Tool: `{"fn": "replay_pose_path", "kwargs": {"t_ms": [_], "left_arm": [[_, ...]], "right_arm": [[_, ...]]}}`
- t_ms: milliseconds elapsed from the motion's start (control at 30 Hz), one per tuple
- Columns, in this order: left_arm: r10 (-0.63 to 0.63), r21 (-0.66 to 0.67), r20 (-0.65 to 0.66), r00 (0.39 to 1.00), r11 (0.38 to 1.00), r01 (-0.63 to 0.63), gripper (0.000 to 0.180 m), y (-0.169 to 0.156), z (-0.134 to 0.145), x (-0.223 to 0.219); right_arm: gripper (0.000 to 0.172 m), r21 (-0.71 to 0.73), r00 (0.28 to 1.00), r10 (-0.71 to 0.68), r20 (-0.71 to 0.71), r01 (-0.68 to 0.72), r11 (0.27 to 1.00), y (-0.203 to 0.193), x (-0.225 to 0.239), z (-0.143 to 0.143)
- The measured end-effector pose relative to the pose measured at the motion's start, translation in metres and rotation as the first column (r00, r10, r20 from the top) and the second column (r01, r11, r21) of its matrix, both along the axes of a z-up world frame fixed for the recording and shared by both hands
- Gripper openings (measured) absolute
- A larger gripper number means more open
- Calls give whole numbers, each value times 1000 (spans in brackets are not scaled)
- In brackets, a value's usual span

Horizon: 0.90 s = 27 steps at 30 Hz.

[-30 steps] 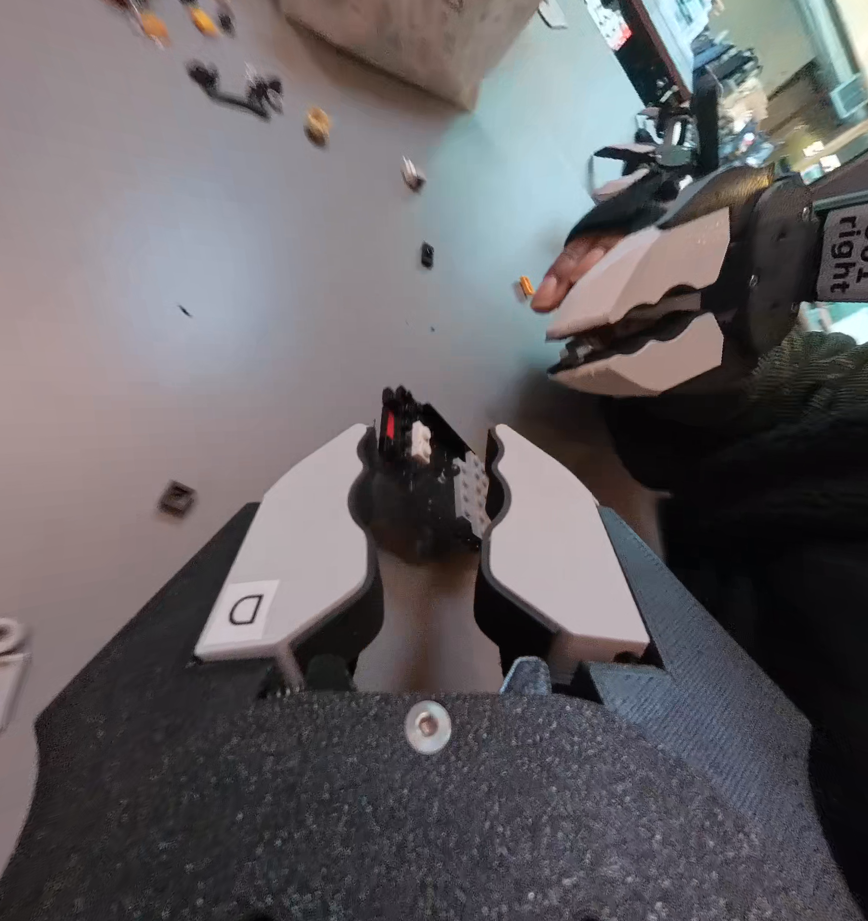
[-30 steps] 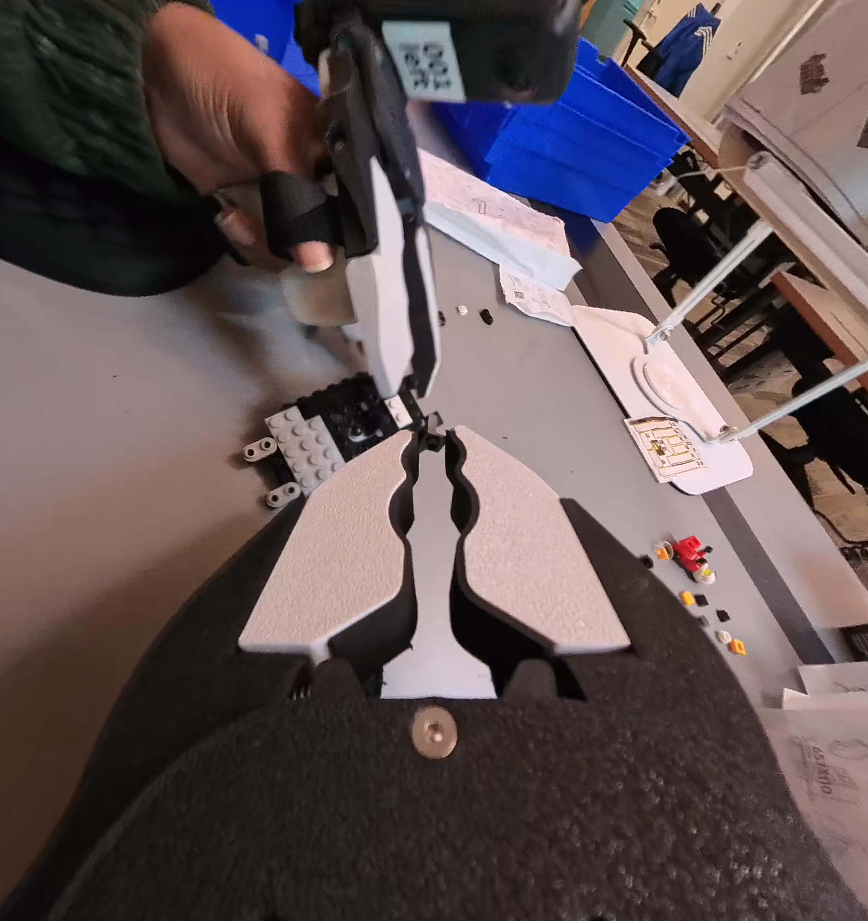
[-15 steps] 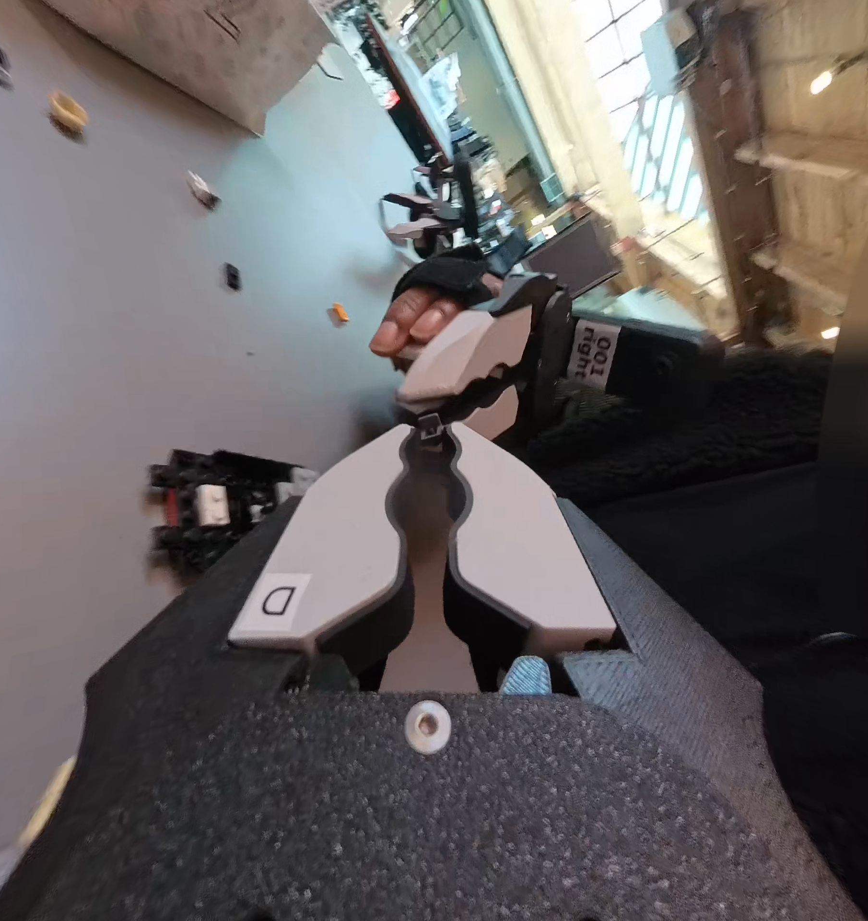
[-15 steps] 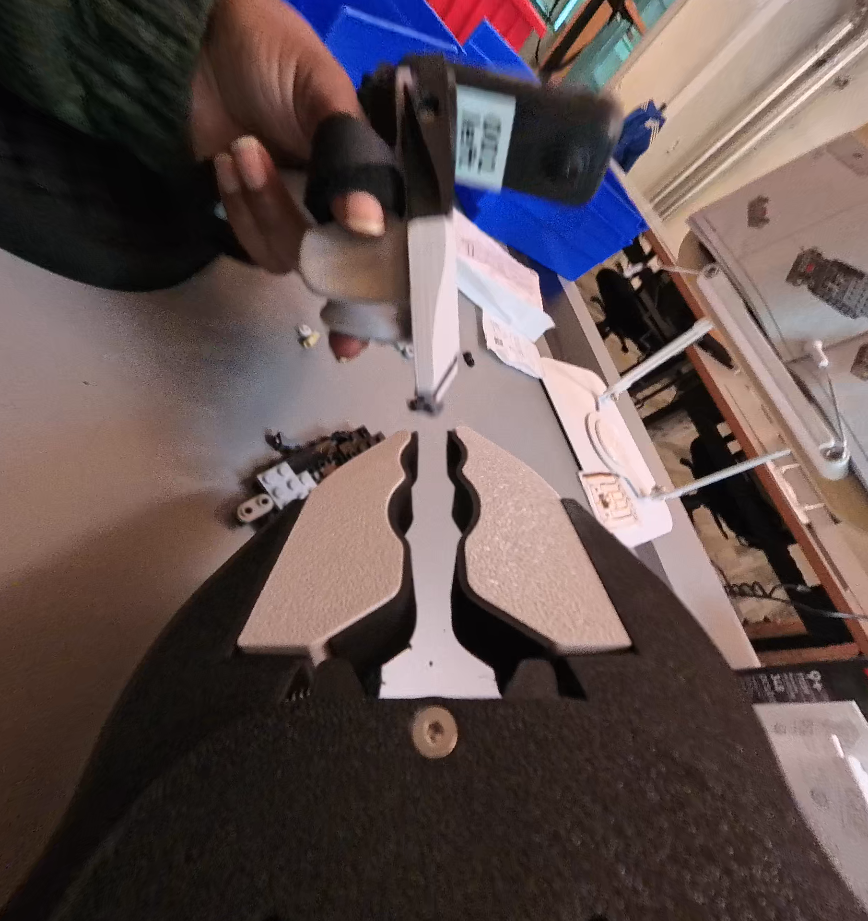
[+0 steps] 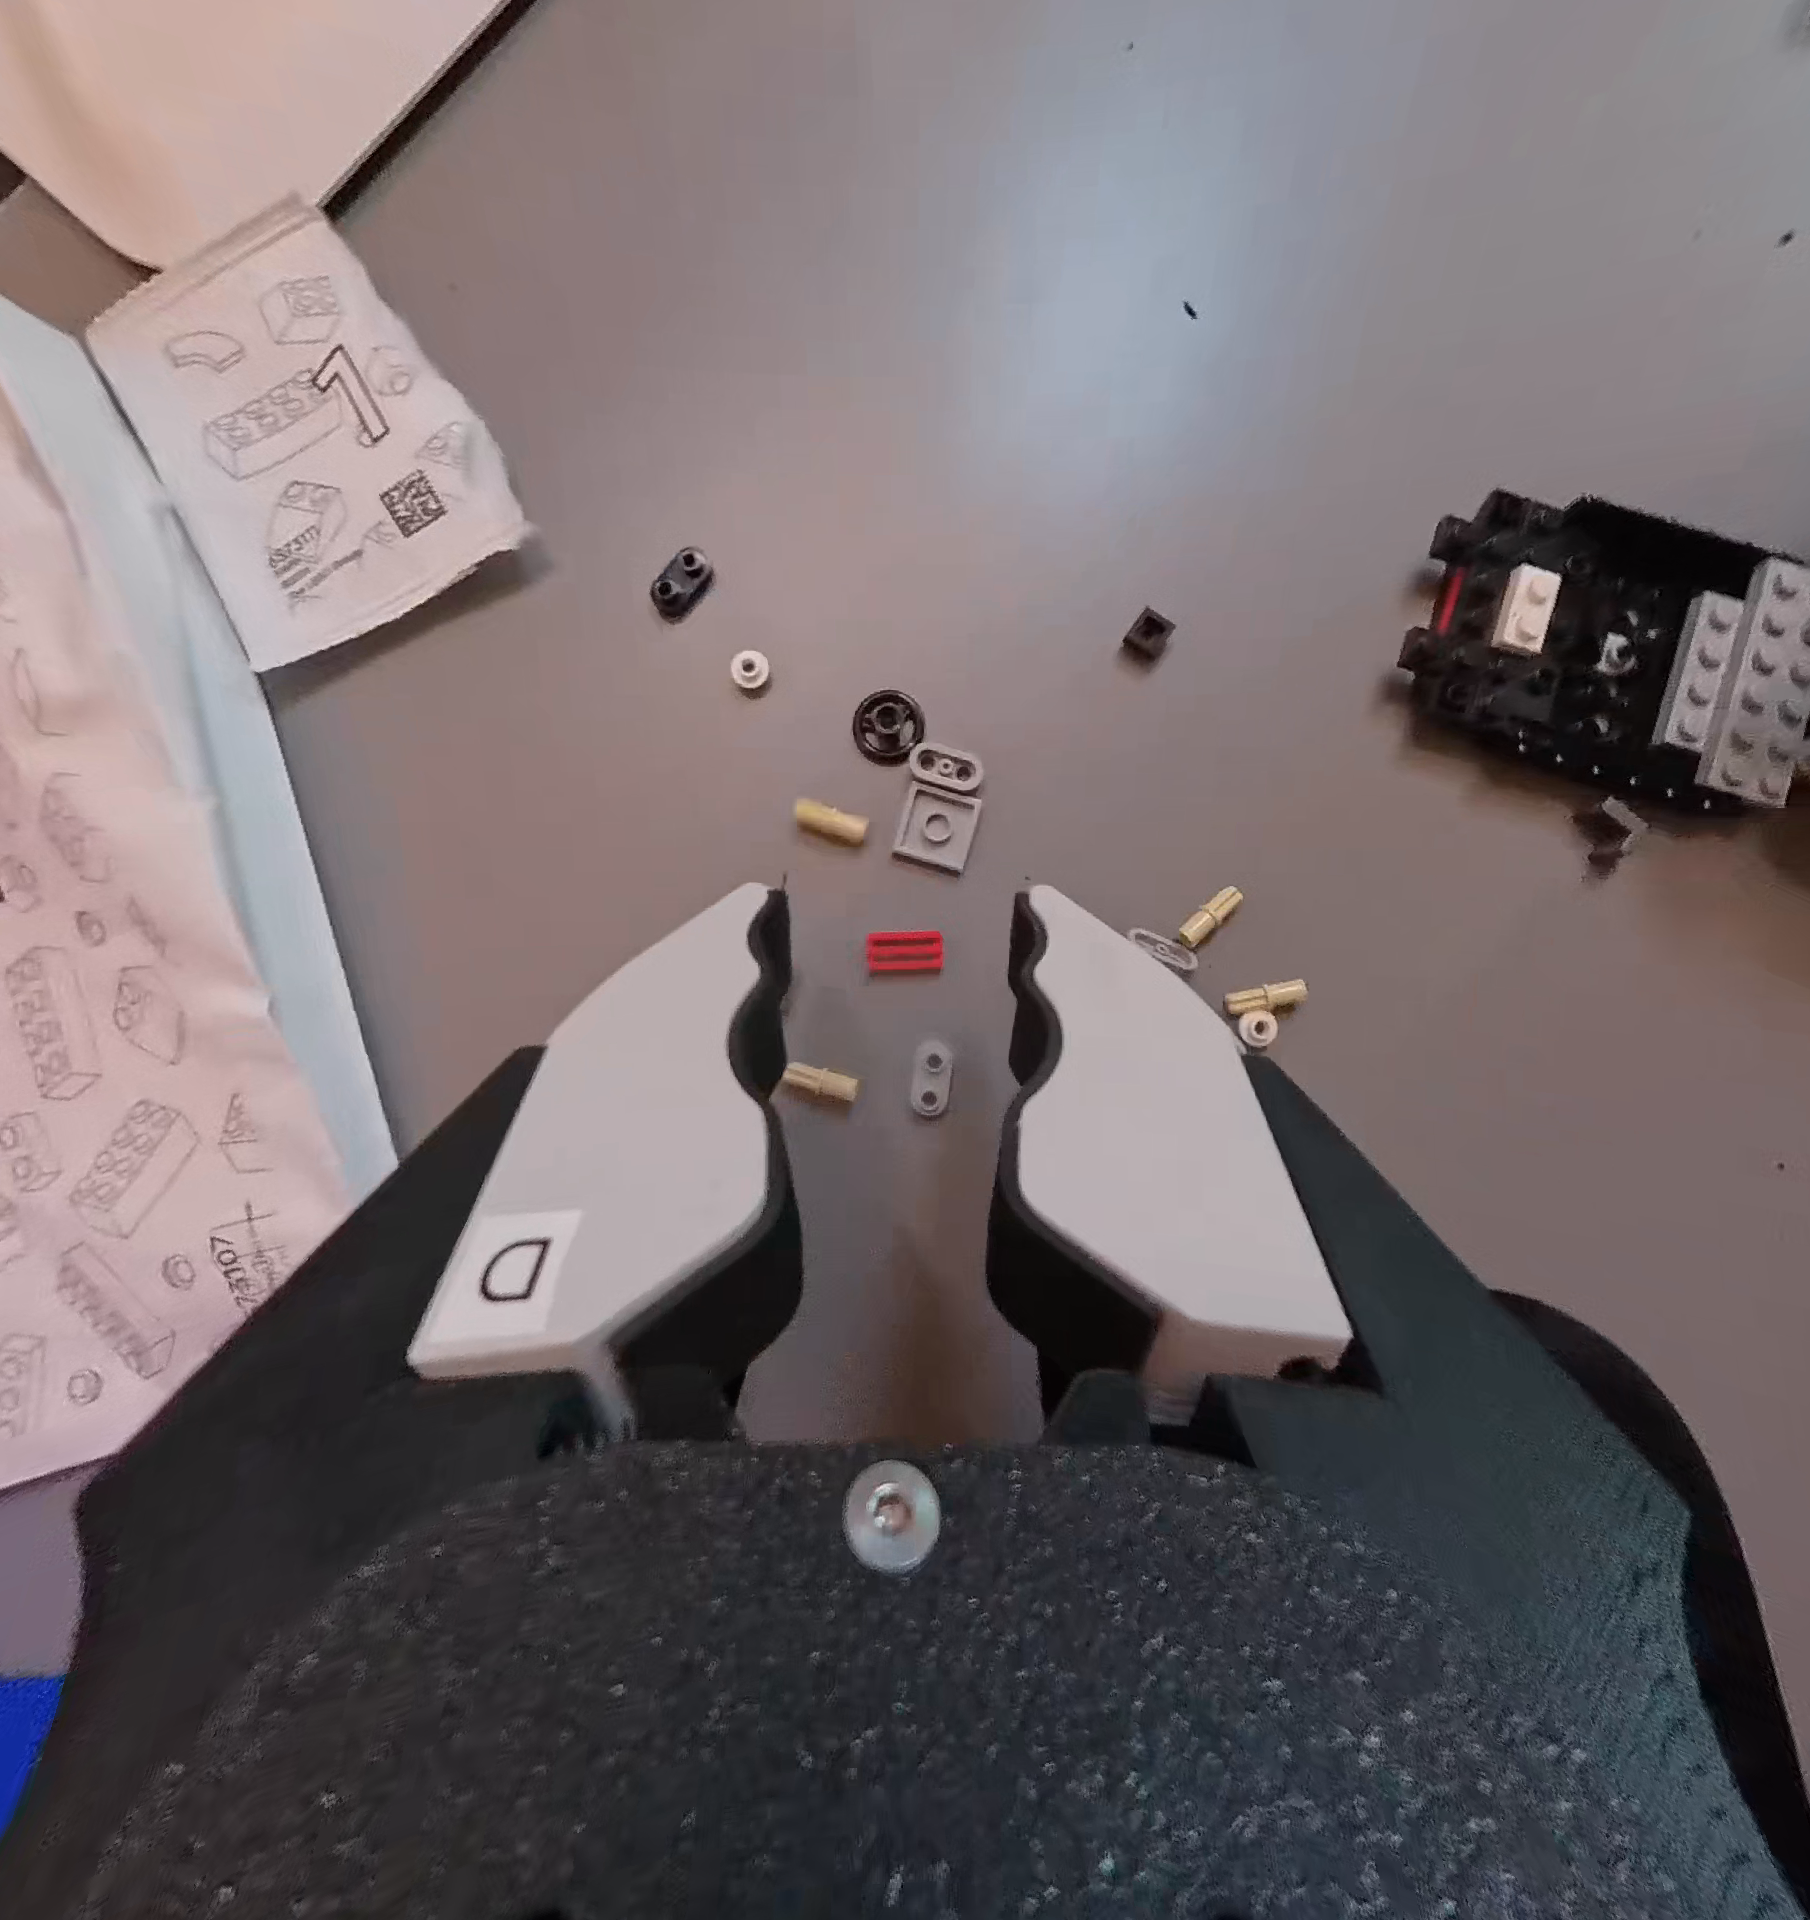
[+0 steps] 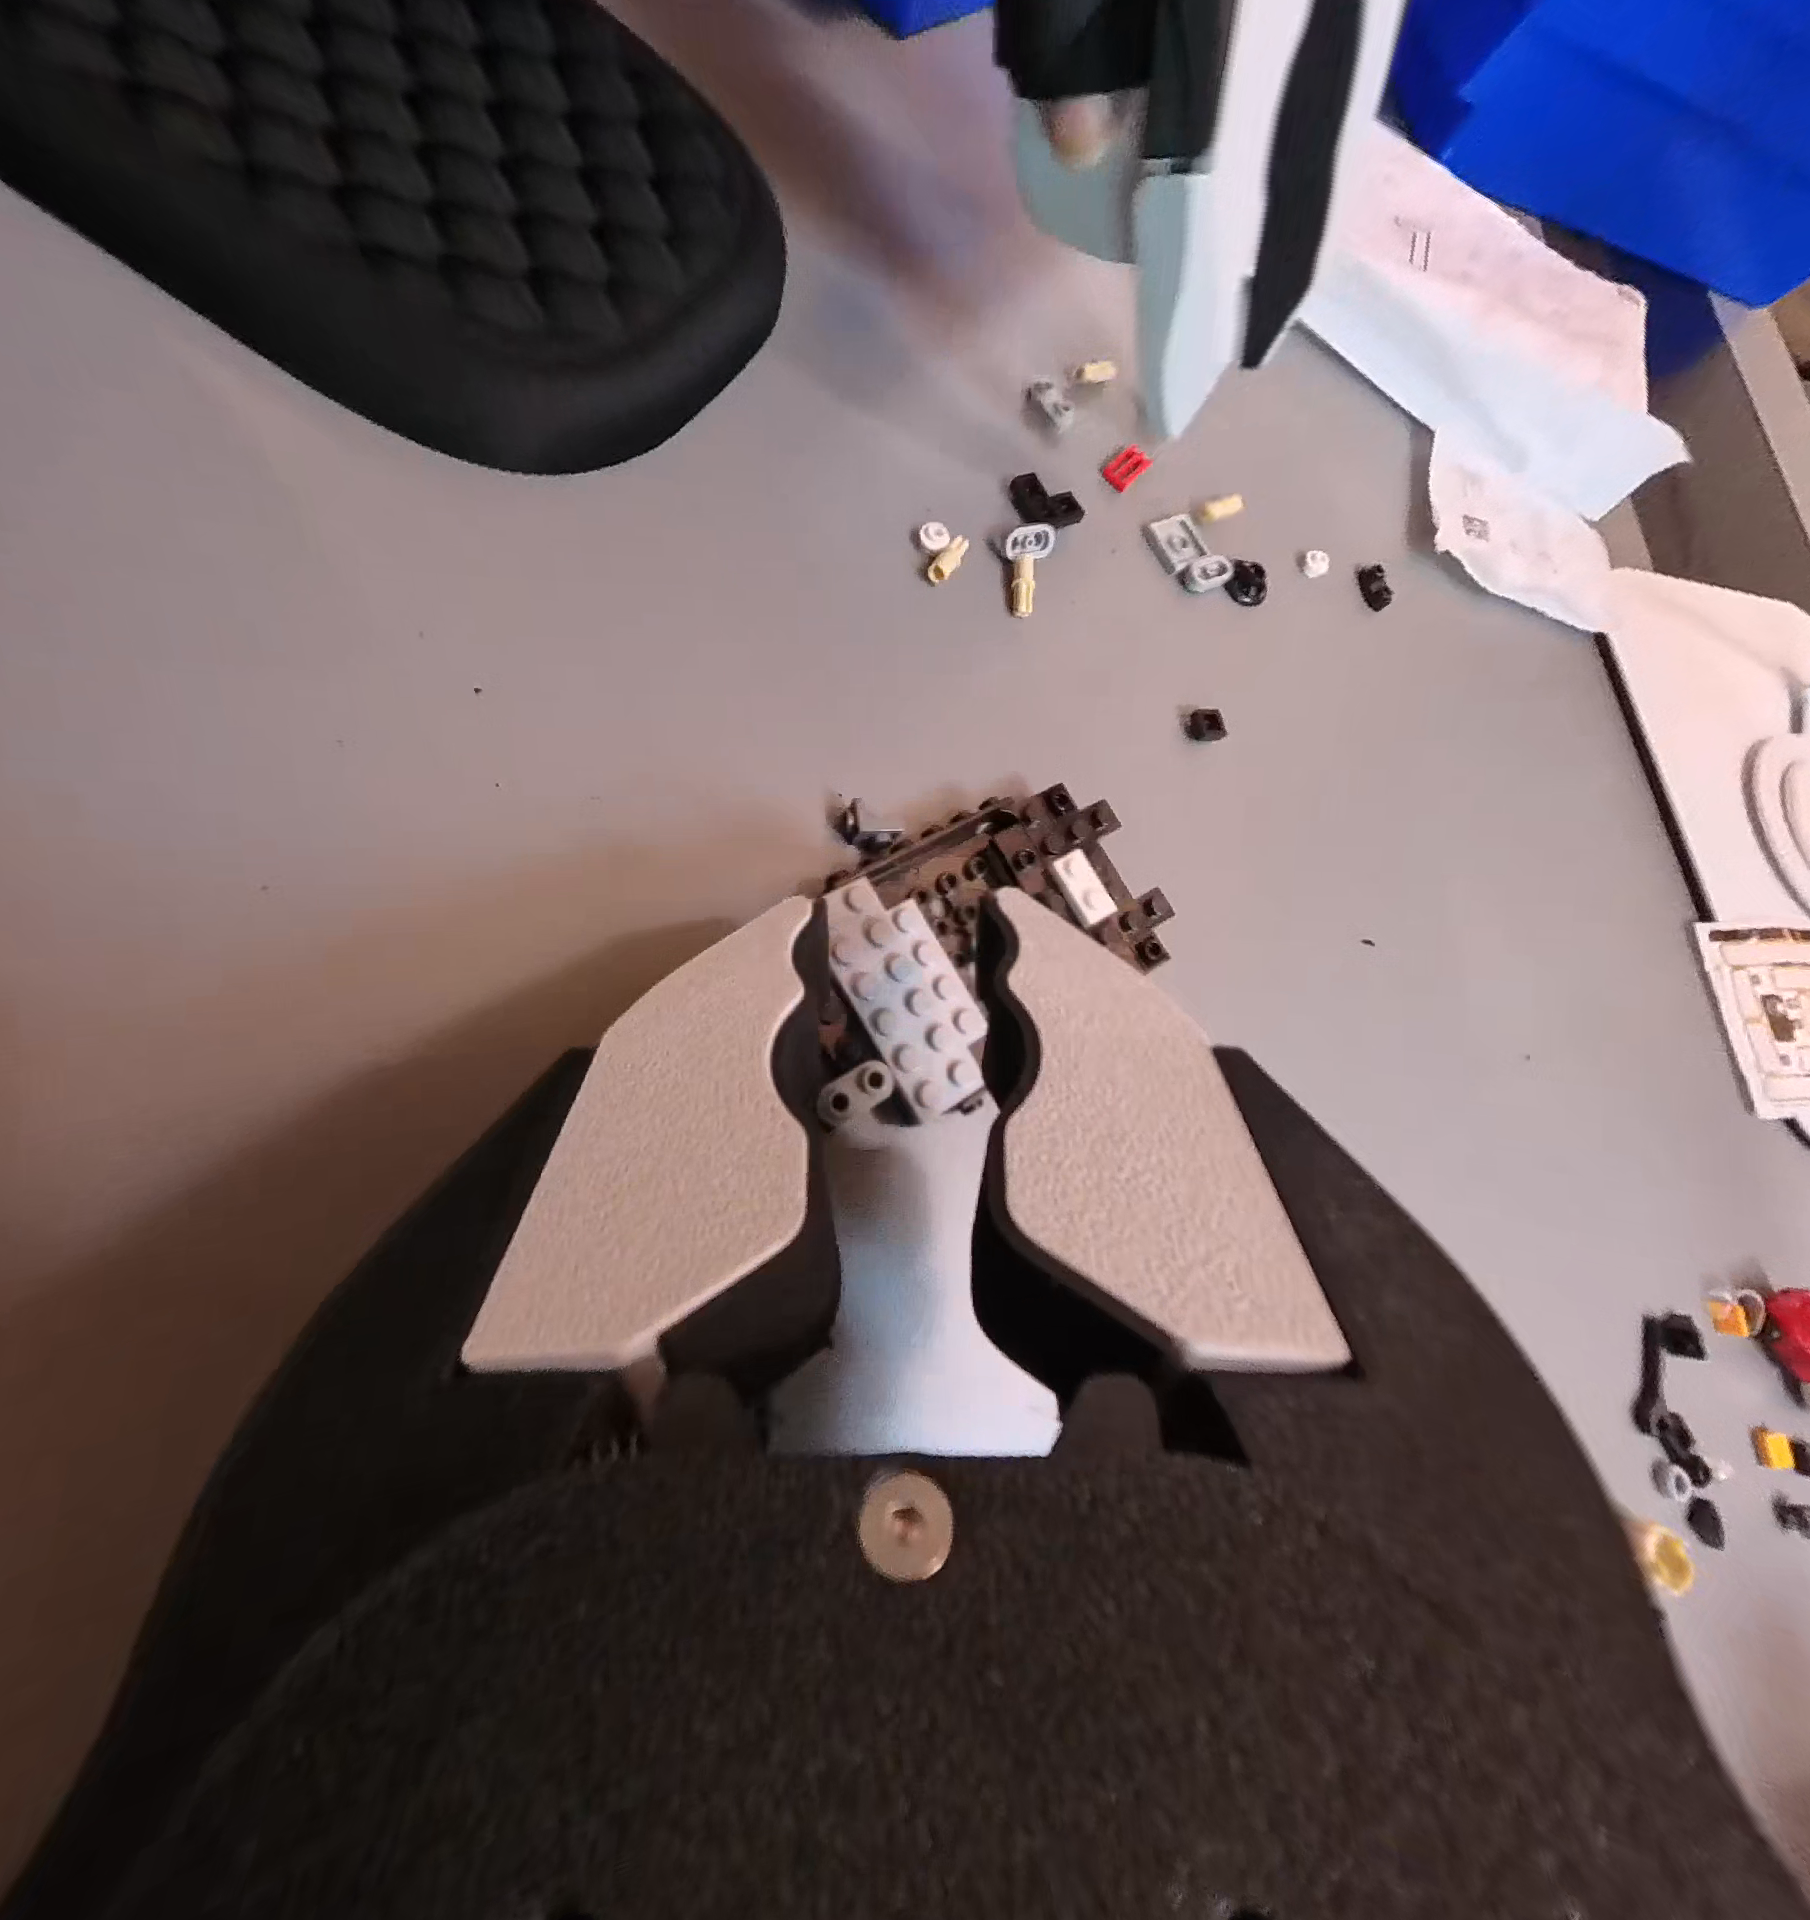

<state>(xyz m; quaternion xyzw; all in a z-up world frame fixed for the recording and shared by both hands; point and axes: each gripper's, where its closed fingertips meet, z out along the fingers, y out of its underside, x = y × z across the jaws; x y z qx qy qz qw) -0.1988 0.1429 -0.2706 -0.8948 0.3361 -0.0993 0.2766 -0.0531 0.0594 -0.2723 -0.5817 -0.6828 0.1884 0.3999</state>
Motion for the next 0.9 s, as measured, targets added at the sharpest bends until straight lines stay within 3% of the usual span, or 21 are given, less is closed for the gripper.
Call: {"fn": "replay_pose_path", "kwargs": {"t_ms": [100, 233, 367, 500, 600, 667, 733, 800, 900], "left_arm": [[-114, 0, 41, 993, 993, 114, 38, -13, 5, 20], [-369, -68, 219, 903, 918, 391, 28, -62, 9, 83], [-501, -135, 180, 846, 840, 526, 28, -93, -16, 119], [-512, -126, 135, 848, 840, 528, 6, -93, -26, 130], [-517, -82, 62, 854, 850, 521, 5, -83, -21, 118], [-451, -45, 86, 888, 889, 455, 5, -68, -8, 106], [-347, 9, 29, 937, 938, 347, 5, -44, -1, 81], [-253, 30, -15, 967, 967, 254, 8, -28, 0, 59], [-190, 21, -34, 981, 981, 191, 35, -19, -5, 45]], "right_arm": [[27, -16, 999, -51, -18, 51, 999, 9, 4, 4], [38, -114, 997, -82, 6, 83, 990, 9, 8, -2], [39, -106, 997, -81, 6, 81, 991, 10, 10, 0], [39, -110, 994, -106, -14, 103, 988, 16, 15, 4], [39, -95, 992, -128, -21, 125, 988, 23, 21, 6], [39, -95, 990, -136, -19, 134, 986, 25, 24, 6], [39, -113, 990, -142, -19, 139, 984, 26, 25, 6], [39, -136, 989, -147, -32, 141, 981, 26, 24, 7], [39, -189, 984, -169, -49, 157, 969, 26, 24, 7]]}}
